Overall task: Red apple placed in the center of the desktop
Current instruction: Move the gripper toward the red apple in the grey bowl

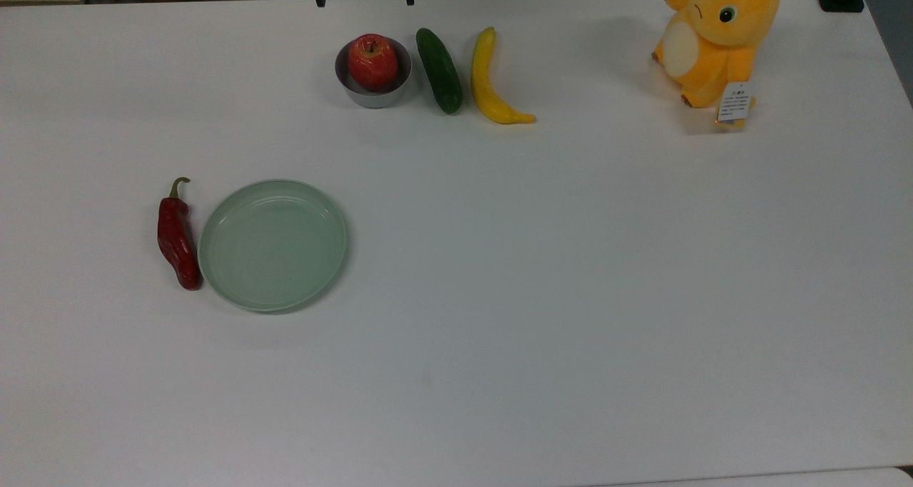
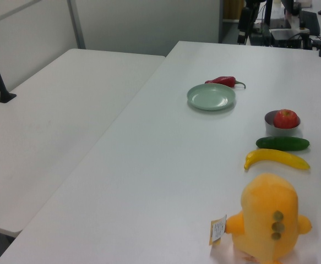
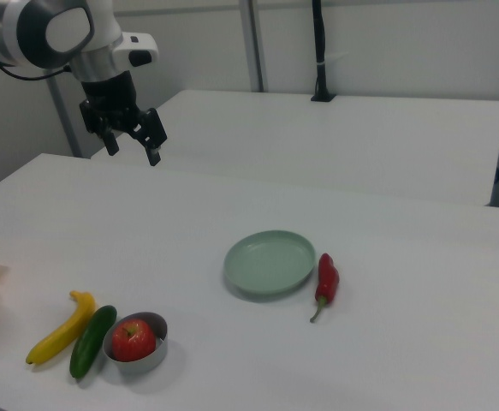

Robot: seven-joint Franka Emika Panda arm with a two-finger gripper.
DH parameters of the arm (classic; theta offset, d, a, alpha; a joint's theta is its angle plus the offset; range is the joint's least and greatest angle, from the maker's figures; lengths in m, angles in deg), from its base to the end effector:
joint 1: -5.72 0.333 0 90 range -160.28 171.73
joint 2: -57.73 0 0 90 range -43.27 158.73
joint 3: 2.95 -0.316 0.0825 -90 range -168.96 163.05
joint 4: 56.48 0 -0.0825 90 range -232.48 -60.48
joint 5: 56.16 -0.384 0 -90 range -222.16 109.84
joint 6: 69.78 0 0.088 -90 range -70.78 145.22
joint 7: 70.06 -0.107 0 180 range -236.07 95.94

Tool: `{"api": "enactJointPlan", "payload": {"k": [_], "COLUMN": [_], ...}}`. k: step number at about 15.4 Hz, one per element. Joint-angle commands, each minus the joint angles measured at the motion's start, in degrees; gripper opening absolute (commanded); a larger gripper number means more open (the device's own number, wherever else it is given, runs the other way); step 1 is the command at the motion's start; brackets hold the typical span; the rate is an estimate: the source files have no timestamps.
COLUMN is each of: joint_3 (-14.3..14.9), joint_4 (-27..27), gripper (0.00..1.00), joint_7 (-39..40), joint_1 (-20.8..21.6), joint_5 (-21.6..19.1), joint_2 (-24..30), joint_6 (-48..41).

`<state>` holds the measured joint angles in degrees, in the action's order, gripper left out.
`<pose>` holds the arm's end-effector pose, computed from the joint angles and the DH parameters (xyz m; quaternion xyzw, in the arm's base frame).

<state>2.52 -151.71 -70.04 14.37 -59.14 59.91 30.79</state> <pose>0.5585 0.0347 0.6193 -0.9972 -0.0247 -0.0647 0.0294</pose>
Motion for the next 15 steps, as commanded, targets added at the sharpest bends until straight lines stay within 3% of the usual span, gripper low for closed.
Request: {"api": "enactJointPlan", "payload": {"k": [1,10,14,15], "joint_3": [0.8,0.8,0.8,0.9], "joint_4": [0.4,-0.2,-0.9,-1.5], "gripper": [1.00,1.00,1.00,1.00], "joint_7": [0.8,2.3,11.9,18.3], "joint_1": [1.4,1.2,0.8,0.3], "joint_5": [0.1,0.1,0.5,0.6], "joint_2": [-0.2,-0.2,0.2,0.5], "joint_6": [-0.2,-0.1,-3.3,-6.2]}}
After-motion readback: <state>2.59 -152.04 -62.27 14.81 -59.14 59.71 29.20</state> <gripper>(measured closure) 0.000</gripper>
